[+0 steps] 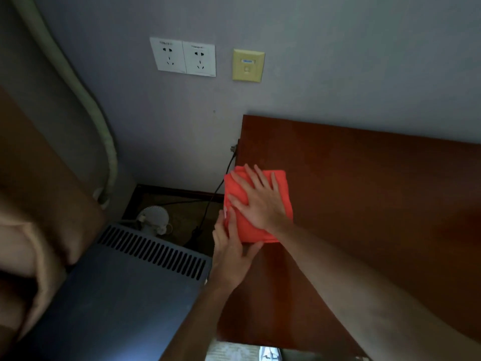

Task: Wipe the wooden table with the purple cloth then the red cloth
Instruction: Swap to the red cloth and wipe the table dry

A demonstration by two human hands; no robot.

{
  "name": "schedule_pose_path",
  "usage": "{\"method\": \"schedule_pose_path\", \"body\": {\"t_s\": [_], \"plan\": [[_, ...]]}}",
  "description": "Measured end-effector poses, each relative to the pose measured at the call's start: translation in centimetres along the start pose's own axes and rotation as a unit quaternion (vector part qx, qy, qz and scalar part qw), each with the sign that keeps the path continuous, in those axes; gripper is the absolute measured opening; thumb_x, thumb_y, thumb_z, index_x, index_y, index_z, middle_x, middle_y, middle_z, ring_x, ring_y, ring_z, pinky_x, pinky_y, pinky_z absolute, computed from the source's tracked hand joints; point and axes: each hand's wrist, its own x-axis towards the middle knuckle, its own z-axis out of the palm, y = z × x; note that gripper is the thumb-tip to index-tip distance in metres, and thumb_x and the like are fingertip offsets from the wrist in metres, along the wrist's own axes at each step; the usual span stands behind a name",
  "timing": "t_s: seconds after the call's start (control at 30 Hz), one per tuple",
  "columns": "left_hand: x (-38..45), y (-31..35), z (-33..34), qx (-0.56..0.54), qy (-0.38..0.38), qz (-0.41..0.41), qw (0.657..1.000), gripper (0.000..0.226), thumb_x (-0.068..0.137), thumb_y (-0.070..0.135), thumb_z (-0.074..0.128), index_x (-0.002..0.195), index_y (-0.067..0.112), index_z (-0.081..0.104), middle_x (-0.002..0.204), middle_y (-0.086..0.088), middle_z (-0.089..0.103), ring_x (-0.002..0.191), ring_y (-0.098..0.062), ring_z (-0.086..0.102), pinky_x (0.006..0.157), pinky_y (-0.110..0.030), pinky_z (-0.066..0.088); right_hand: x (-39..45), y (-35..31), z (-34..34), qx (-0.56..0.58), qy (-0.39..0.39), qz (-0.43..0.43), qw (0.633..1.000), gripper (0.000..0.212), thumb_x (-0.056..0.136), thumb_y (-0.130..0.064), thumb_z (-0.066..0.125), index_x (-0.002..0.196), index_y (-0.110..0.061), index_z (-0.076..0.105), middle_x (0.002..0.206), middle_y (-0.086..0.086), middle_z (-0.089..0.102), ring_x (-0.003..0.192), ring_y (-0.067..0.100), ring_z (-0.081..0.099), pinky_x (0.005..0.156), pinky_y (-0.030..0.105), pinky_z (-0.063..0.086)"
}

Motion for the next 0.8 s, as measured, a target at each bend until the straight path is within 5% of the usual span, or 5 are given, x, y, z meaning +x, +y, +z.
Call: {"method": "schedule_pose_path", "body": {"t_s": [0.13, 0.3, 0.43, 0.7, 0.8], "plan": [[-0.1, -0.2, 1.1, 0.056, -0.002, -0.001, 0.998, 0.114, 0.082, 0.063, 0.063, 0.153, 0.027, -0.018, 0.162, -0.001, -0.013, 0.147, -0.015, -0.001, 0.119, -0.036, 0.013, 8.4, 3.1, -0.8, -0.001, 0.020, -0.008, 1.000, 0.064, 0.104, -0.067, 0.037, 0.163, -0.044, 0.026, 0.175, 0.001, 0.015, 0.162, 0.023, 0.008, 0.129, 0.055, 0.004], [0.2, -0.3, 1.1, 0.102, -0.041, -0.039, 0.993, 0.117, 0.066, 0.089, 0.023, 0.150, 0.024, -0.029, 0.155, 0.017, -0.024, 0.147, -0.010, -0.004, 0.123, -0.037, 0.016, 19.7, 7.5, -2.0, -0.005, 0.054, 0.029, 0.998, 0.062, 0.102, -0.067, 0.035, 0.157, -0.041, 0.042, 0.168, 0.017, 0.028, 0.155, 0.036, 0.024, 0.127, 0.052, 0.017], [-0.1, -0.5, 1.2, 0.102, -0.029, -0.027, 0.994, 0.109, 0.082, 0.074, 0.043, 0.152, 0.025, -0.025, 0.156, 0.017, -0.021, 0.146, -0.007, -0.005, 0.122, -0.031, 0.009, 22.3, 8.4, -2.1, -0.025, 0.059, 0.048, 0.997, 0.059, 0.104, -0.065, 0.034, 0.156, -0.040, 0.044, 0.161, 0.019, 0.036, 0.146, 0.040, 0.034, 0.124, 0.051, 0.021], [-0.1, 0.4, 0.8, 0.087, -0.039, -0.027, 0.995, 0.108, 0.086, 0.060, 0.060, 0.157, 0.016, -0.008, 0.163, 0.000, -0.006, 0.148, -0.017, 0.005, 0.118, -0.034, 0.015, 8.0, 7.3, -3.7, 0.014, -0.026, 0.006, 1.000, 0.087, 0.091, -0.083, 0.038, 0.165, -0.043, 0.016, 0.176, -0.001, 0.012, 0.162, 0.023, 0.001, 0.125, 0.067, -0.001], [-0.3, 1.5, 0.2, 0.071, -0.056, -0.053, 0.994, 0.127, 0.066, 0.080, 0.054, 0.156, 0.013, -0.004, 0.163, -0.009, -0.001, 0.149, -0.027, 0.009, 0.118, -0.041, 0.019, -4.0, 6.5, -3.2, 0.005, -0.029, 0.010, 1.000, 0.089, 0.089, -0.089, 0.024, 0.165, -0.045, 0.007, 0.177, -0.003, 0.004, 0.163, 0.022, -0.004, 0.123, 0.071, 0.000]]}}
